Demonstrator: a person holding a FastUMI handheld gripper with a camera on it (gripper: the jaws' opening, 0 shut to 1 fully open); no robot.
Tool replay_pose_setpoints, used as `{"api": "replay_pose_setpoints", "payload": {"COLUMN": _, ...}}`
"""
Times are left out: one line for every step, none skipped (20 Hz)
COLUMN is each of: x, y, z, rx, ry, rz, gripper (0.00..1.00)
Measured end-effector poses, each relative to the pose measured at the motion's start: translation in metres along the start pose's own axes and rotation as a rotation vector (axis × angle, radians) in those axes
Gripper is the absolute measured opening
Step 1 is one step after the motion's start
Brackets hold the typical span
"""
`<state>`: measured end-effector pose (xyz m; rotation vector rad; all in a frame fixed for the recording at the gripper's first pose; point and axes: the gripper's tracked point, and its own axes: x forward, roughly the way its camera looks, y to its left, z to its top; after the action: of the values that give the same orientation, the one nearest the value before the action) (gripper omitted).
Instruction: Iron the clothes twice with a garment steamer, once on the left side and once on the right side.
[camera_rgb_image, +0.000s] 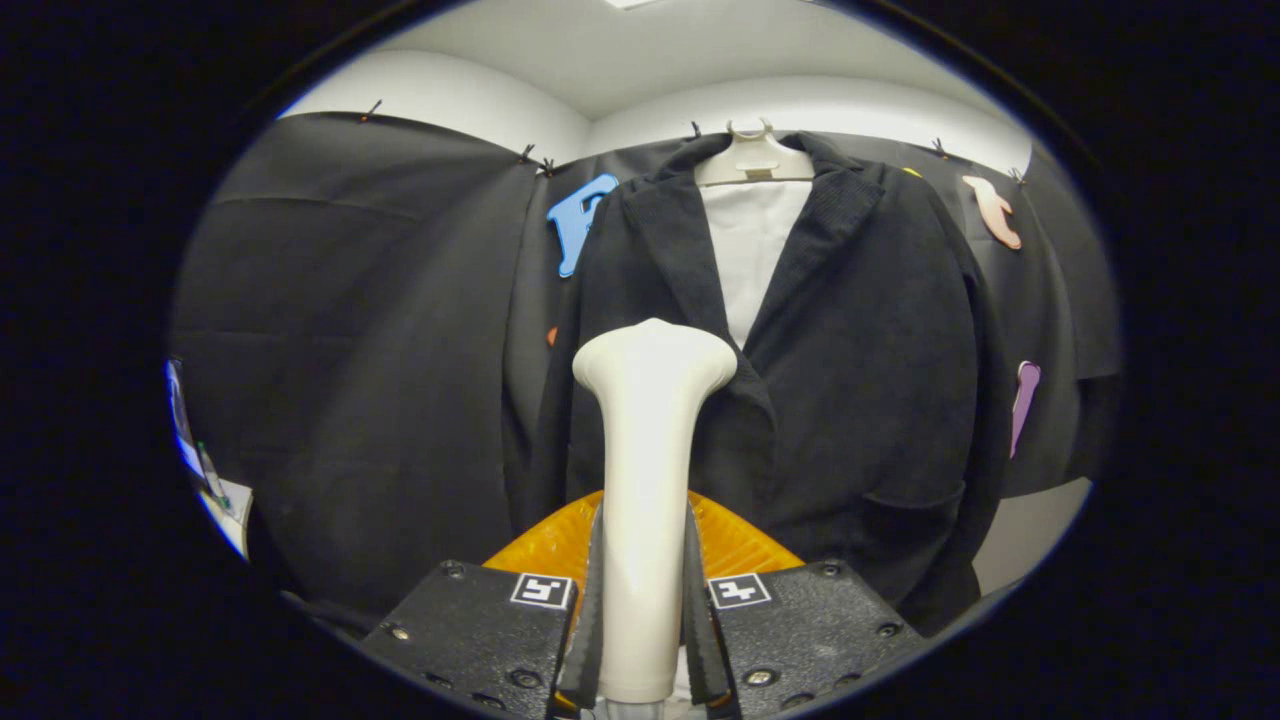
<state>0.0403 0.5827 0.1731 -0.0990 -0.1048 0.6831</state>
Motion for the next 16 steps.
{"api": "replay_pose_setpoints", "payload": {"x": -0.002, "y": -0.001, "z": -0.004, "rx": 0.001, "ry": 0.007, "rz": -0.004, "gripper": 0.36}}
{"api": "replay_pose_setpoints", "payload": {"x": -0.003, "y": -0.001, "z": -0.008, "rx": 0.001, "ry": 0.015, "rz": -0.004, "gripper": 0.36}}
{"api": "replay_pose_setpoints", "payload": {"x": -0.003, "y": 0.002, "z": -0.012, "rx": -0.002, "ry": 0.023, "rz": -0.001, "gripper": 0.36}}
{"api": "replay_pose_setpoints", "payload": {"x": -0.004, "y": 0.005, "z": -0.017, "rx": -0.007, "ry": 0.033, "rz": 0.004, "gripper": 0.36}}
{"api": "replay_pose_setpoints", "payload": {"x": -0.006, "y": 0.007, "z": -0.023, "rx": -0.013, "ry": 0.044, "rz": 0.006, "gripper": 0.36}}
{"api": "replay_pose_setpoints", "payload": {"x": -0.007, "y": 0.008, "z": -0.029, "rx": -0.018, "ry": 0.059, "rz": 0.008, "gripper": 0.36}}
{"api": "replay_pose_setpoints", "payload": {"x": -0.007, "y": 0.007, "z": -0.038, "rx": -0.02, "ry": 0.076, "rz": 0.008, "gripper": 0.36}}
{"api": "replay_pose_setpoints", "payload": {"x": -0.007, "y": 0.006, "z": -0.045, "rx": -0.019, "ry": 0.094, "rz": 0.006, "gripper": 0.36}}
{"api": "replay_pose_setpoints", "payload": {"x": -0.008, "y": 0.006, "z": -0.051, "rx": -0.018, "ry": 0.11, "rz": 0.003, "gripper": 0.36}}
{"api": "replay_pose_setpoints", "payload": {"x": -0.009, "y": 0.005, "z": -0.056, "rx": -0.019, "ry": 0.123, "rz": -0.002, "gripper": 0.36}}
{"api": "replay_pose_setpoints", "payload": {"x": -0.007, "y": 0.004, "z": -0.061, "rx": -0.023, "ry": 0.133, "rz": -0.007, "gripper": 0.36}}
{"api": "replay_pose_setpoints", "payload": {"x": -0.007, "y": 0.003, "z": -0.067, "rx": -0.027, "ry": 0.147, "rz": -0.012, "gripper": 0.36}}
{"api": "replay_pose_setpoints", "payload": {"x": -0.011, "y": 0.002, "z": -0.075, "rx": -0.027, "ry": 0.161, "rz": -0.014, "gripper": 0.36}}
{"api": "replay_pose_setpoints", "payload": {"x": -0.013, "y": 0.002, "z": -0.083, "rx": -0.027, "ry": 0.178, "rz": -0.016, "gripper": 0.36}}
{"api": "replay_pose_setpoints", "payload": {"x": -0.015, "y": 0.002, "z": -0.09, "rx": -0.028, "ry": 0.194, "rz": -0.018, "gripper": 0.36}}
{"api": "replay_pose_setpoints", "payload": {"x": -0.018, "y": 0.003, "z": -0.097, "rx": -0.032, "ry": 0.207, "rz": -0.021, "gripper": 0.36}}
